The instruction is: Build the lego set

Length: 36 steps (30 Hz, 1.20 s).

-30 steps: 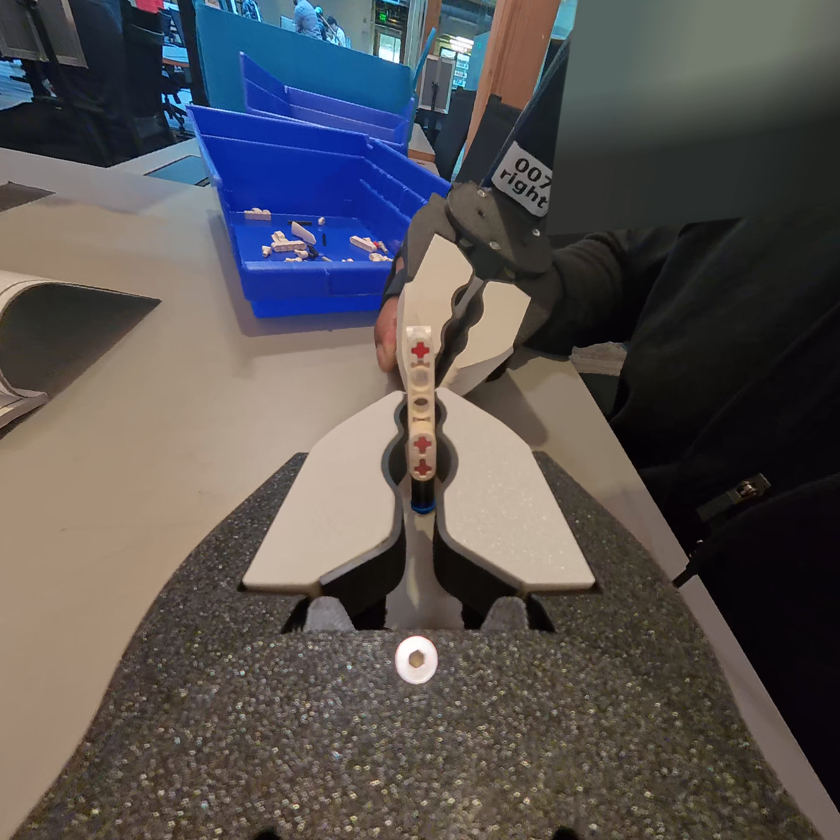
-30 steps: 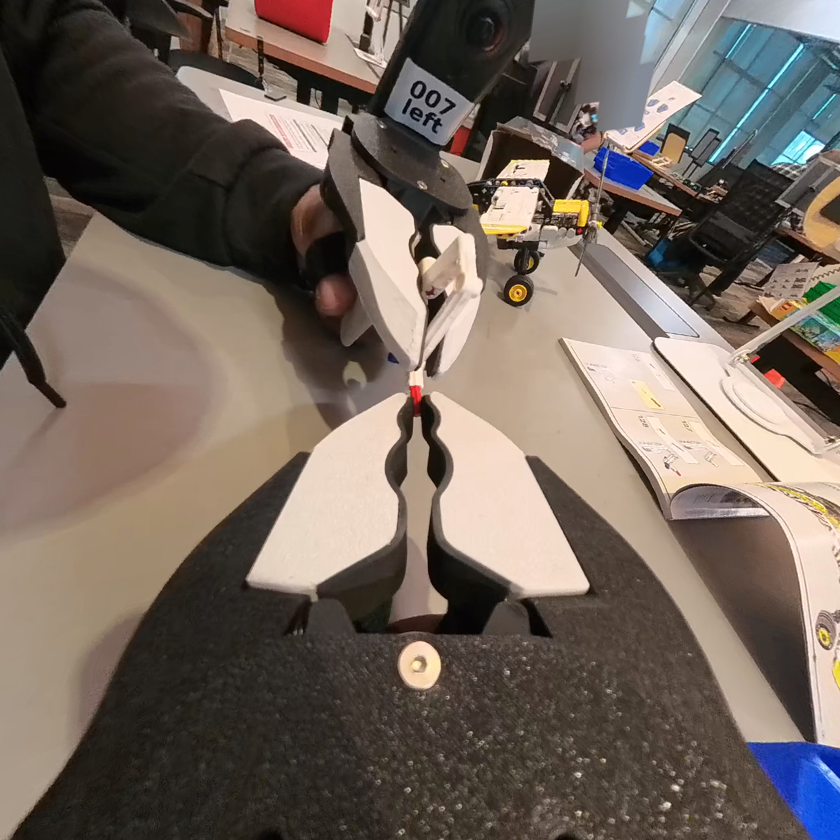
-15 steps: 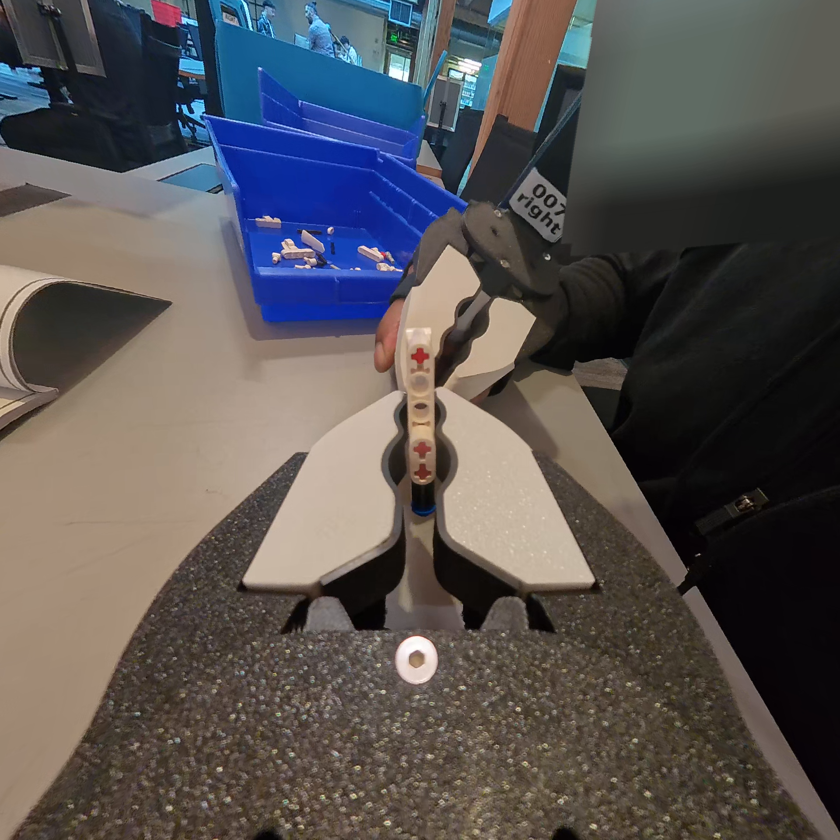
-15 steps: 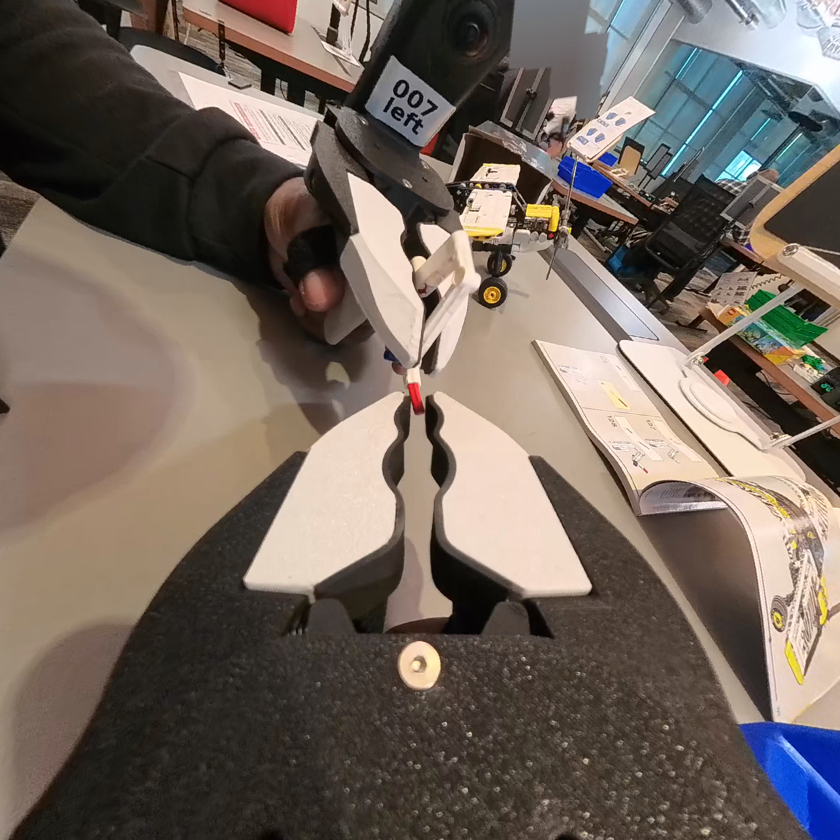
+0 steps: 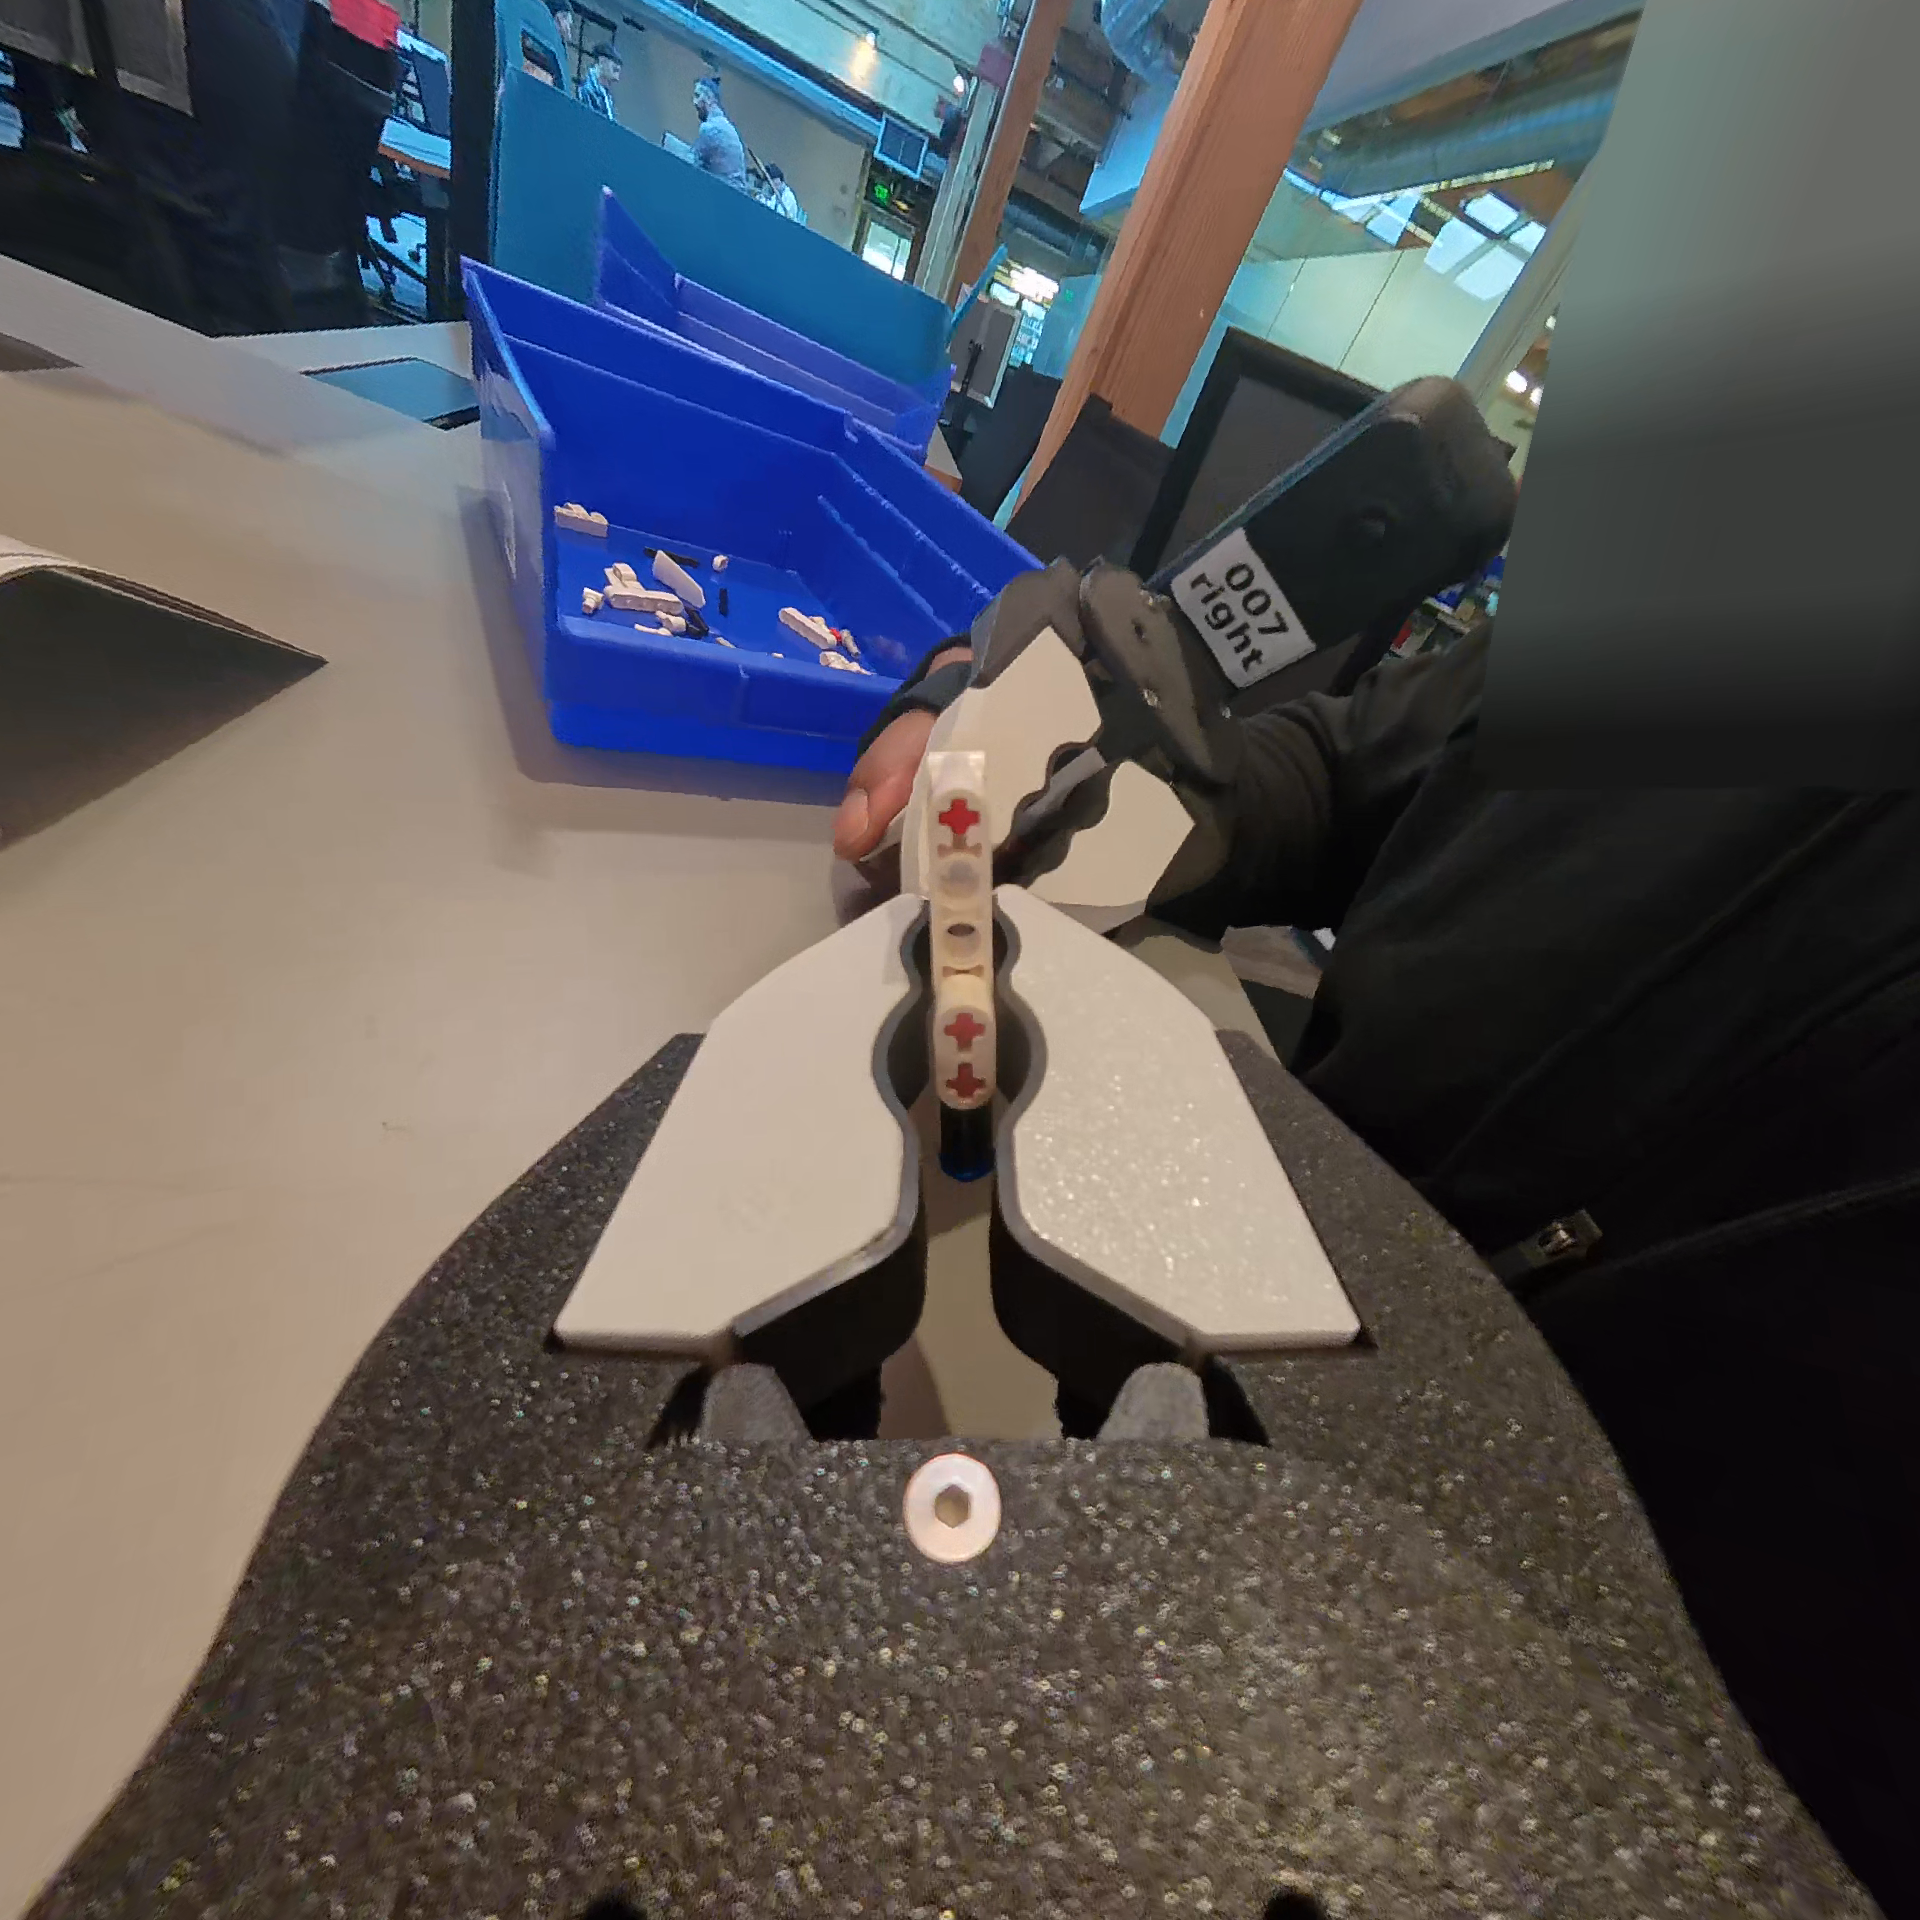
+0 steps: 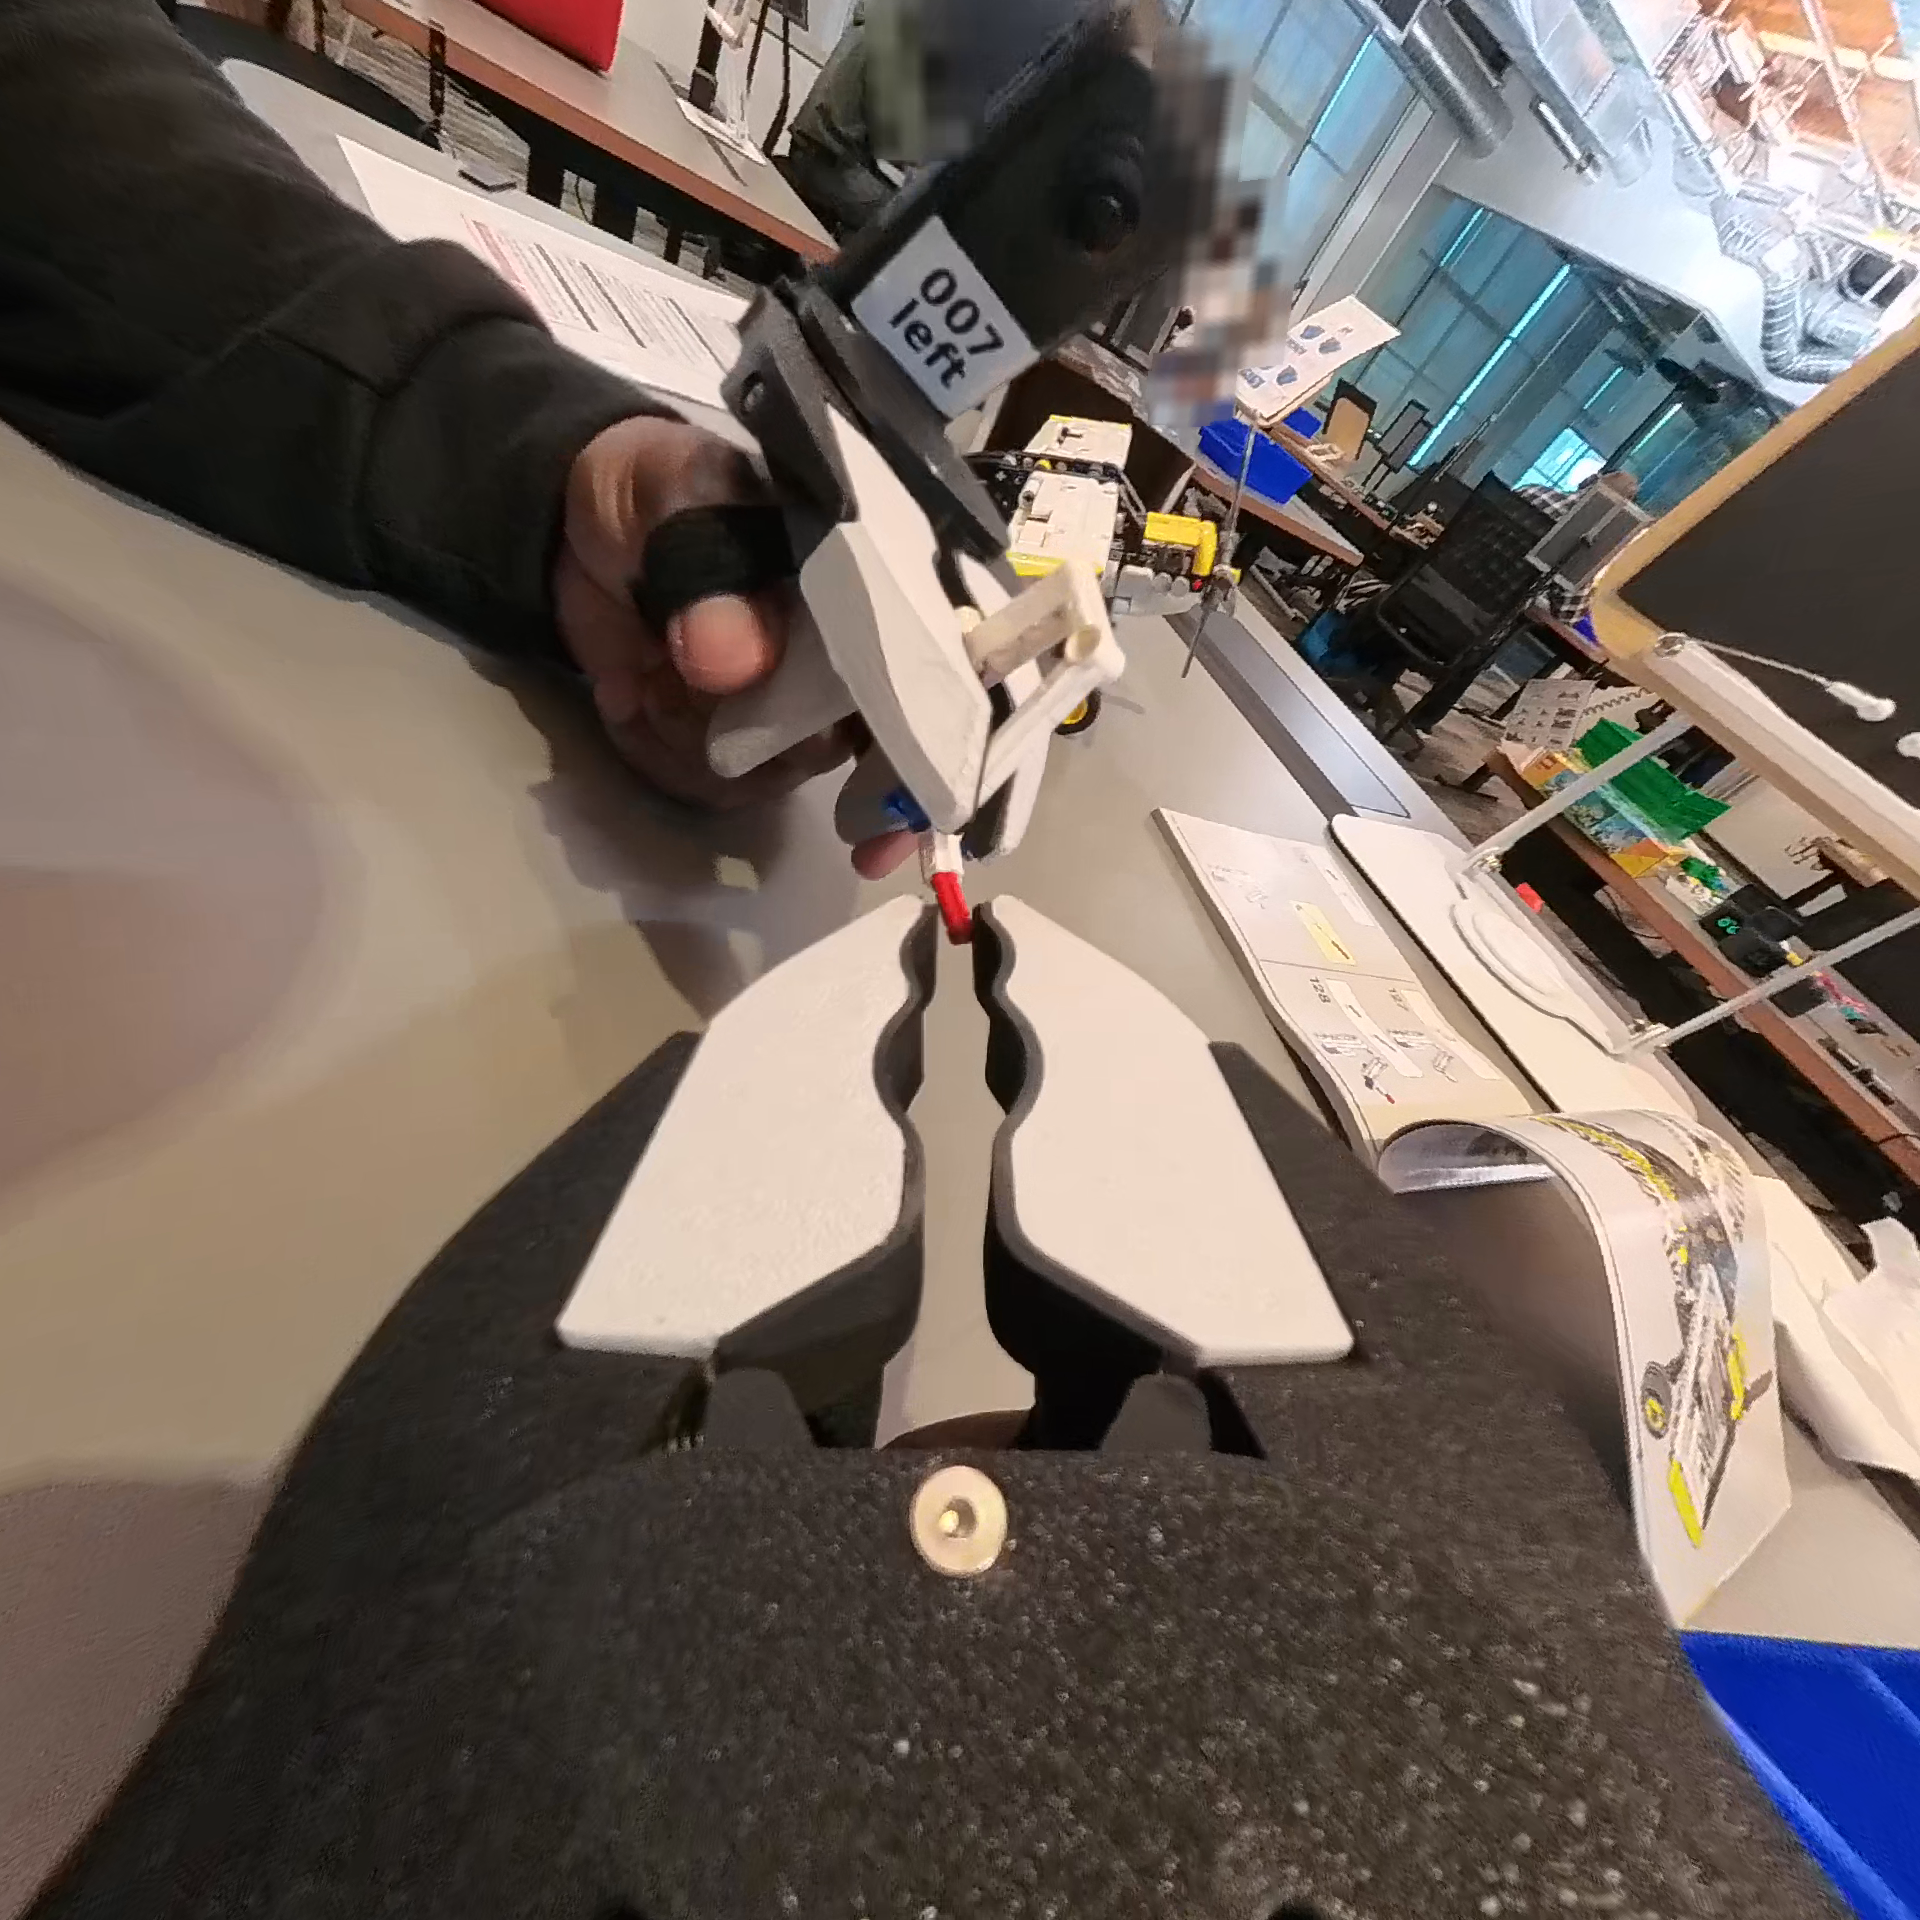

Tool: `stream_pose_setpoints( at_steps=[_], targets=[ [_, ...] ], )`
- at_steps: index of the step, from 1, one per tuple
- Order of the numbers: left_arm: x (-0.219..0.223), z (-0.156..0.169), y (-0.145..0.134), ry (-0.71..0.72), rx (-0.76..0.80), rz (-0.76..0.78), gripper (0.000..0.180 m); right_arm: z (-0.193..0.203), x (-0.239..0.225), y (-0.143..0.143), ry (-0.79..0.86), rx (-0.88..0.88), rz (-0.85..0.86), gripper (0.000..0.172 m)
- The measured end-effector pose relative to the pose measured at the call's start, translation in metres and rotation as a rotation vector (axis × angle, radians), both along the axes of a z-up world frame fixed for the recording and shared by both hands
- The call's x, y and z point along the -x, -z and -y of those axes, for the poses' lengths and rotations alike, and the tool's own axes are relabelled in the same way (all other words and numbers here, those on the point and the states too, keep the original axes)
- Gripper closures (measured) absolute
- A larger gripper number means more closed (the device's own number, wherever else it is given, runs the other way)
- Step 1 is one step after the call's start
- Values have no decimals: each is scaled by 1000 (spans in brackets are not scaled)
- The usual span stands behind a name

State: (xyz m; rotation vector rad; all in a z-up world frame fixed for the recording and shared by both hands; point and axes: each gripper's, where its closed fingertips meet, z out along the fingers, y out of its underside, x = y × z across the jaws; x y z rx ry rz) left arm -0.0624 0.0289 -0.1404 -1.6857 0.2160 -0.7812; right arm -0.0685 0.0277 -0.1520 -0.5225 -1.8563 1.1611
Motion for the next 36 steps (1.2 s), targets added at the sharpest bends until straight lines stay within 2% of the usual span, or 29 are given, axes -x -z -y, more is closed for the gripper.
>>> stream_pose_setpoints(
  at_steps=[7, 22, 28, 36],
  targets=[
    [7, -5, -12, -56, -33, 147, 173, -3, 4, -11, 53, 42, -33, 168],
    [1, -3, -24, 1, -37, 339, 173, 2, -4, -23, -33, 113, -50, 168],
    [3, -6, -23, -30, -33, 321, 173, -2, -2, -23, -23, 133, -35, 168],
    [5, -6, -18, -42, 2, 223, 167, -1, -2, -22, -24, 118, -39, 168]
  ],
)
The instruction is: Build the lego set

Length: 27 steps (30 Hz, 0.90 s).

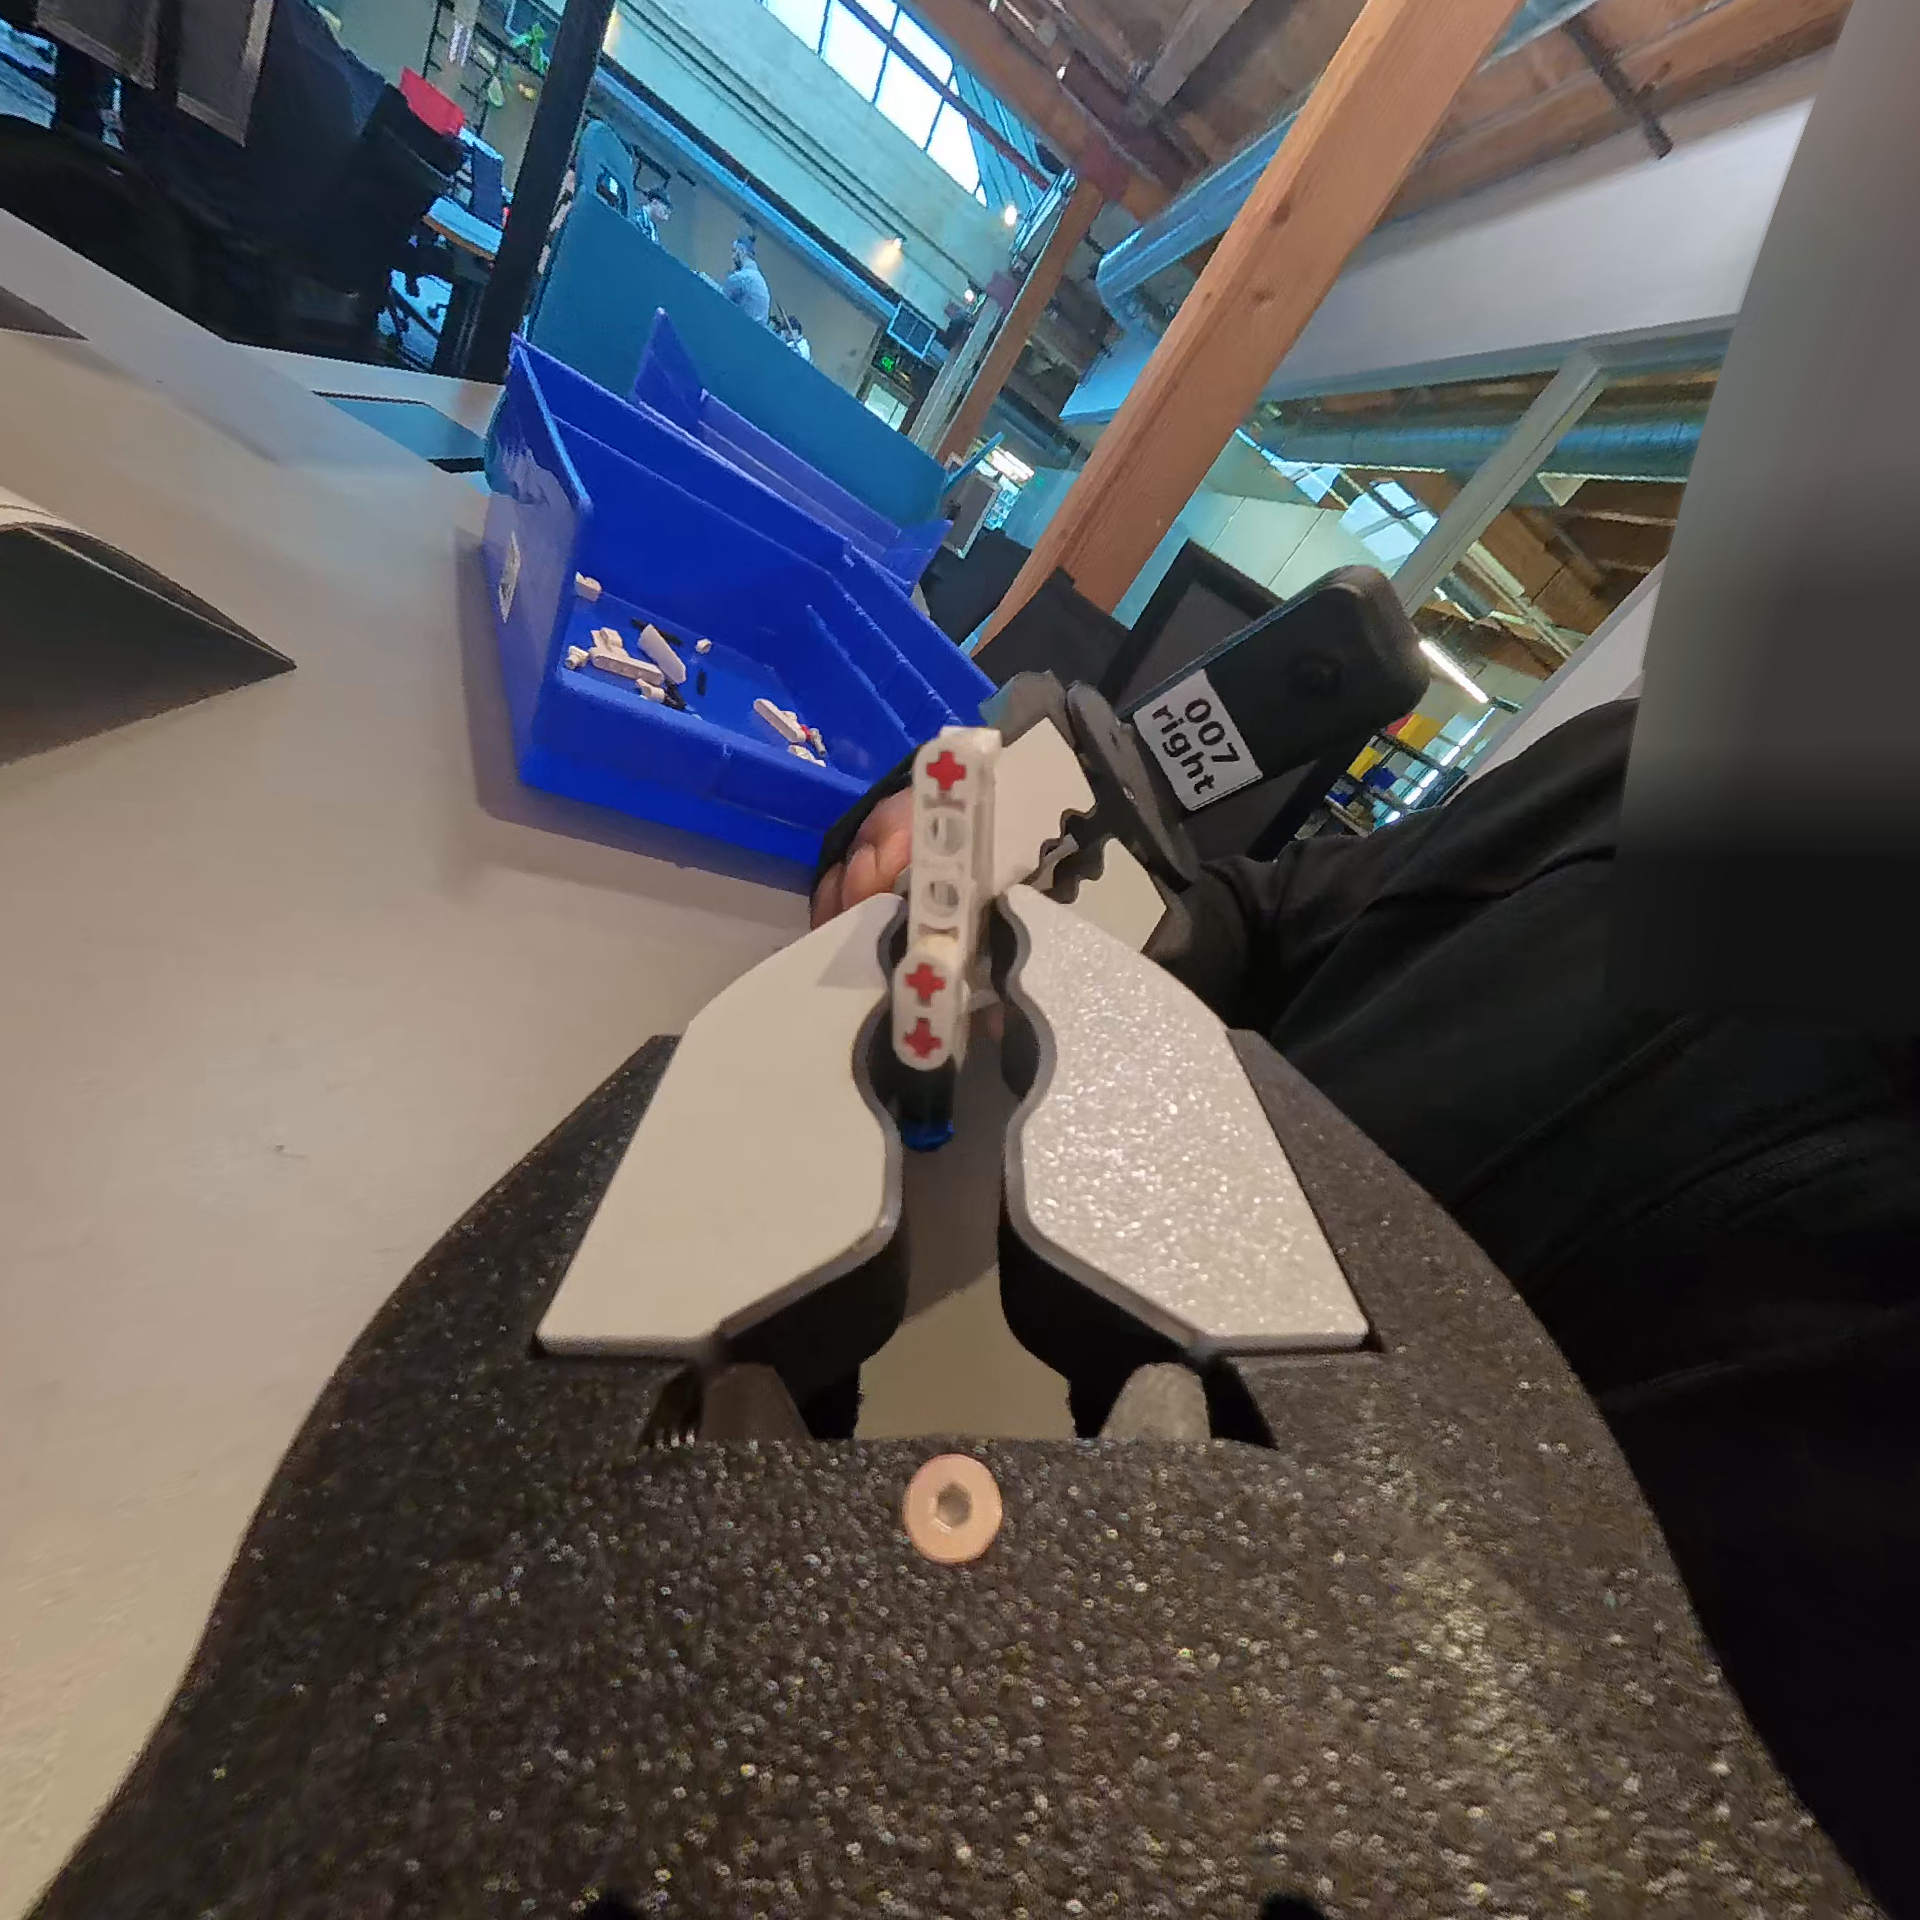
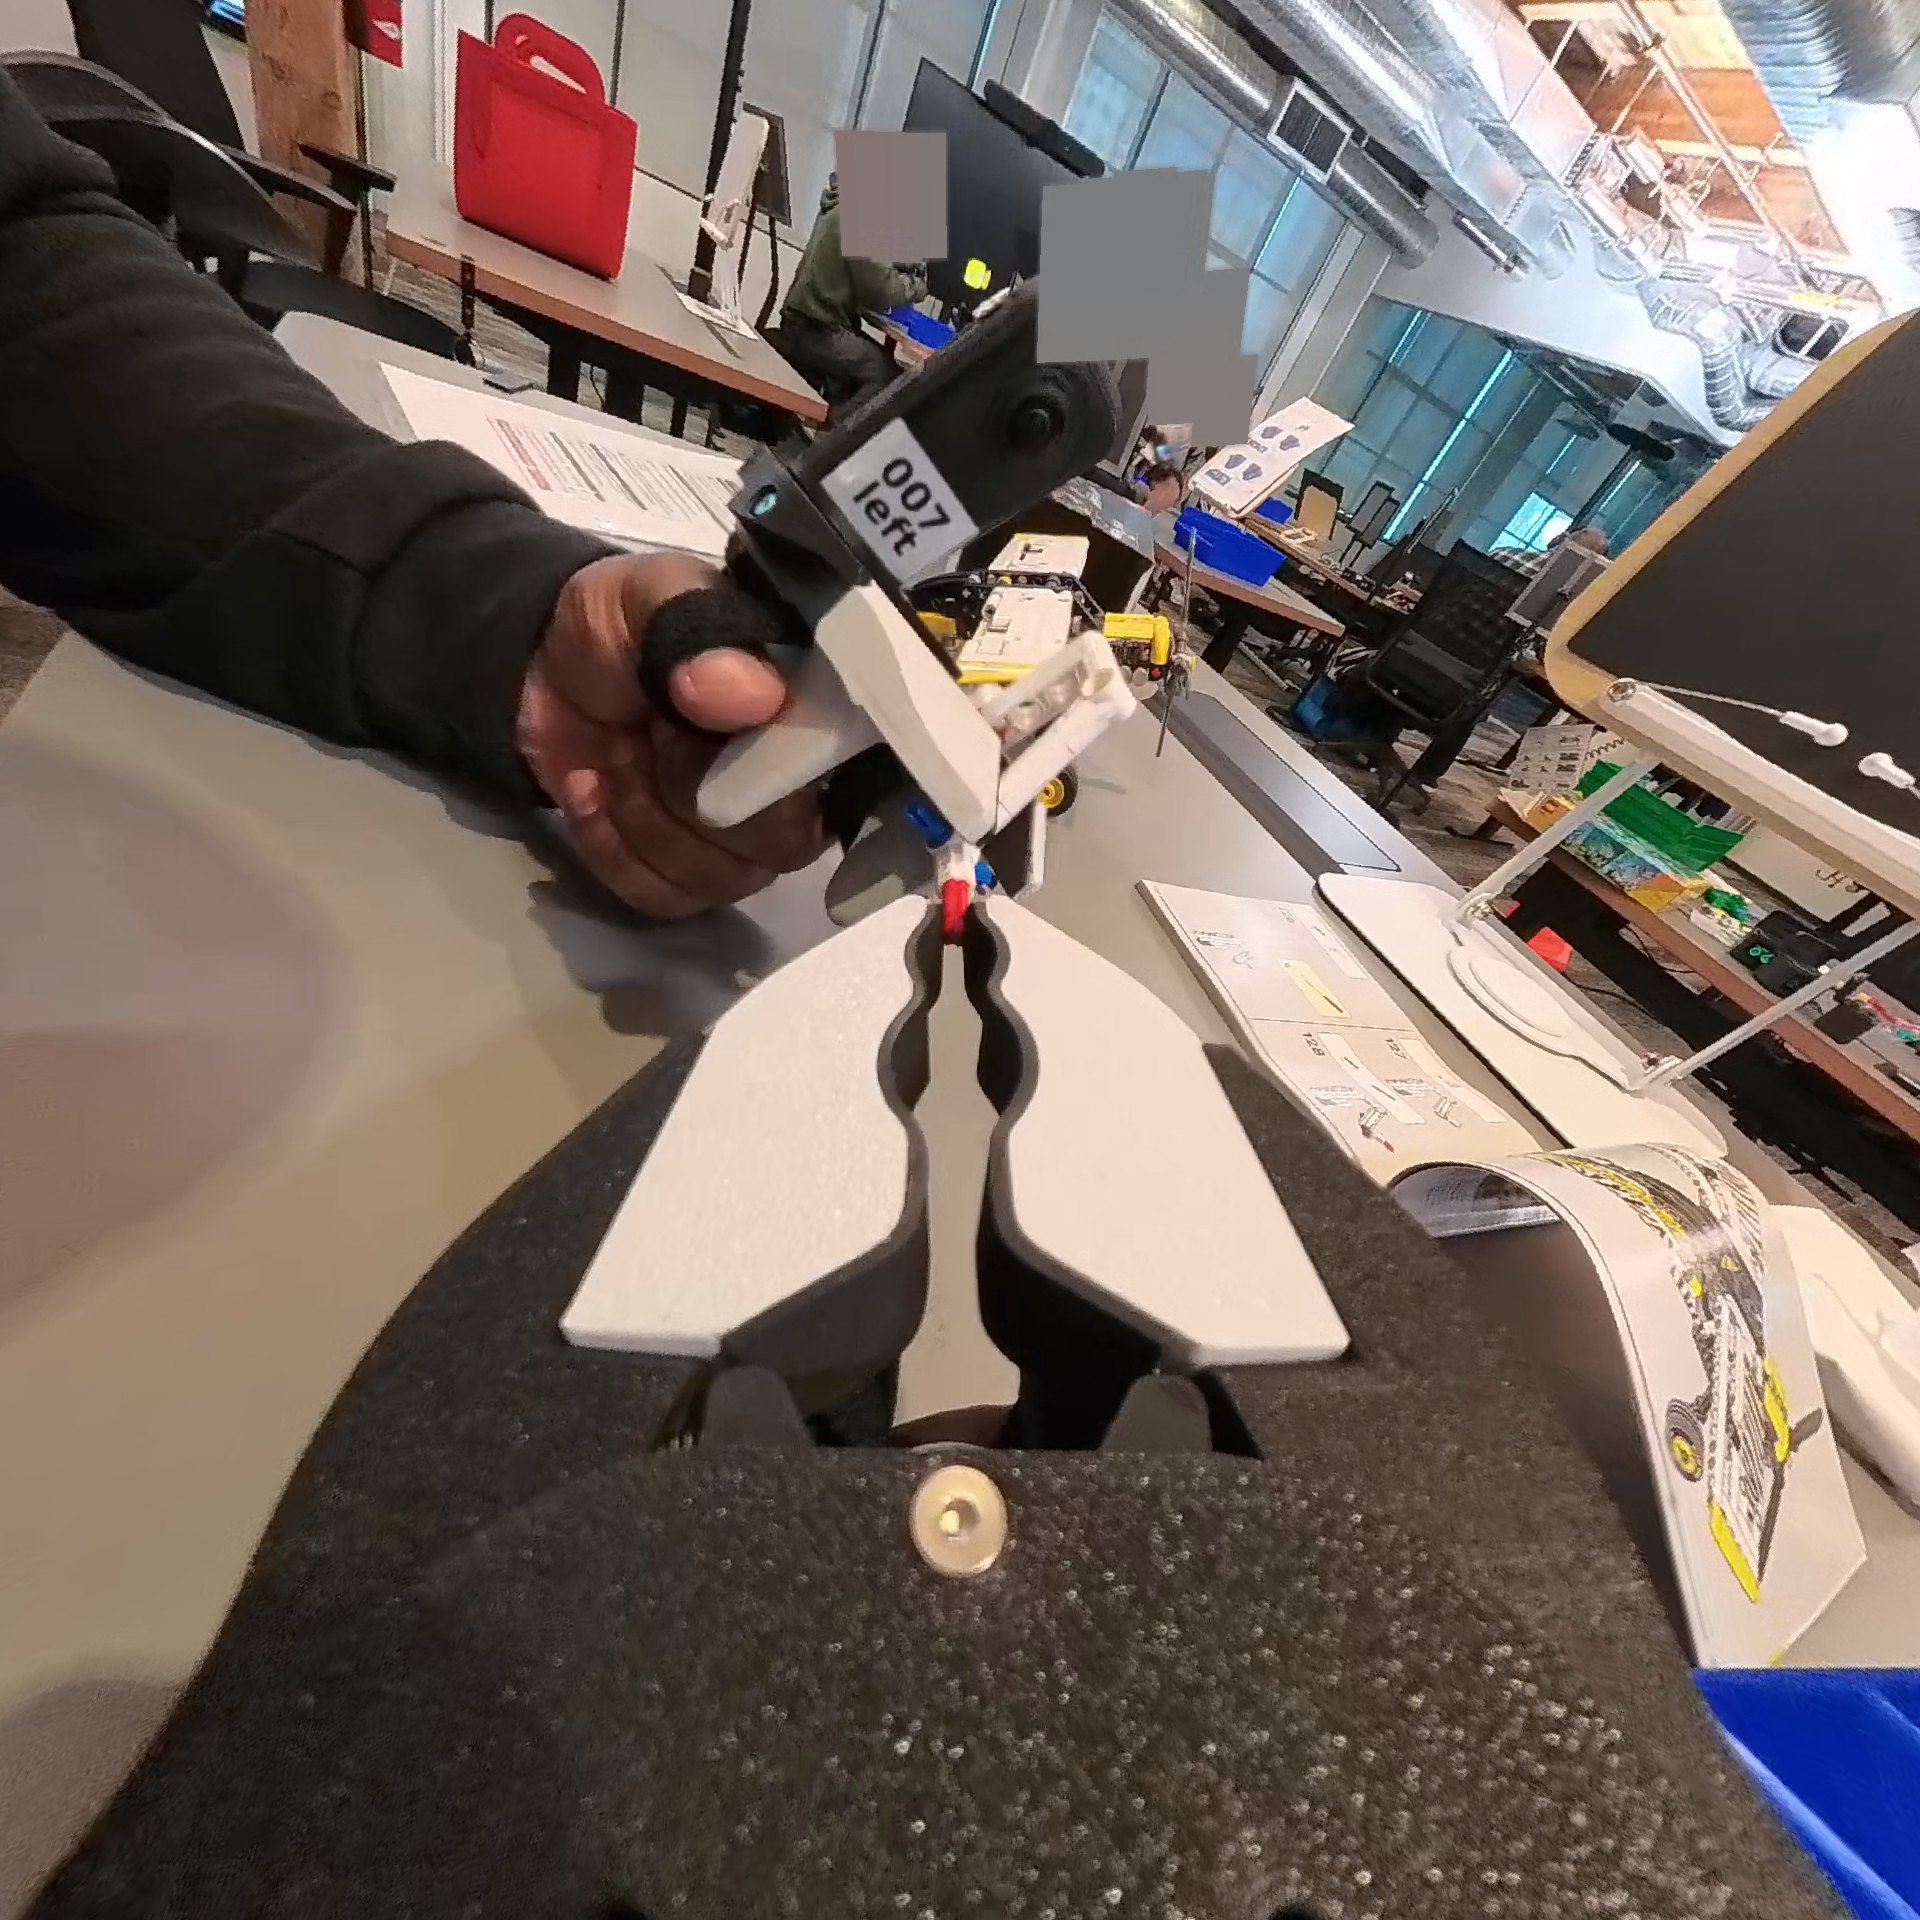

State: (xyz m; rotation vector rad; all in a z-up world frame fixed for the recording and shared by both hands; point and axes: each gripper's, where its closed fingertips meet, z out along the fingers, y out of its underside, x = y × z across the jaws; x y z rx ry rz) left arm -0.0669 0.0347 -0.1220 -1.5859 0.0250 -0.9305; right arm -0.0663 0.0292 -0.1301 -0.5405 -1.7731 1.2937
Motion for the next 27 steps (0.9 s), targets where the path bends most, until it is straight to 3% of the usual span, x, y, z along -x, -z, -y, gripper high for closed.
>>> stream_pose_setpoints(
  at_steps=[7, 12, 22, 27],
  targets=[
    [3, 0, 7, -18, 60, -107, 163, -1, 1, 2, 10, -18, 1, 168],
    [-1, 2, 8, -3, 64, -140, 173, -1, 3, 7, 10, -43, 19, 168],
    [-13, 10, 9, 137, 49, -15, 173, 12, -8, 11, -123, -30, 53, 168],
    [-11, 8, 6, 106, 32, 29, 173, 12, -7, 9, -97, -28, 40, 168]
  ],
)
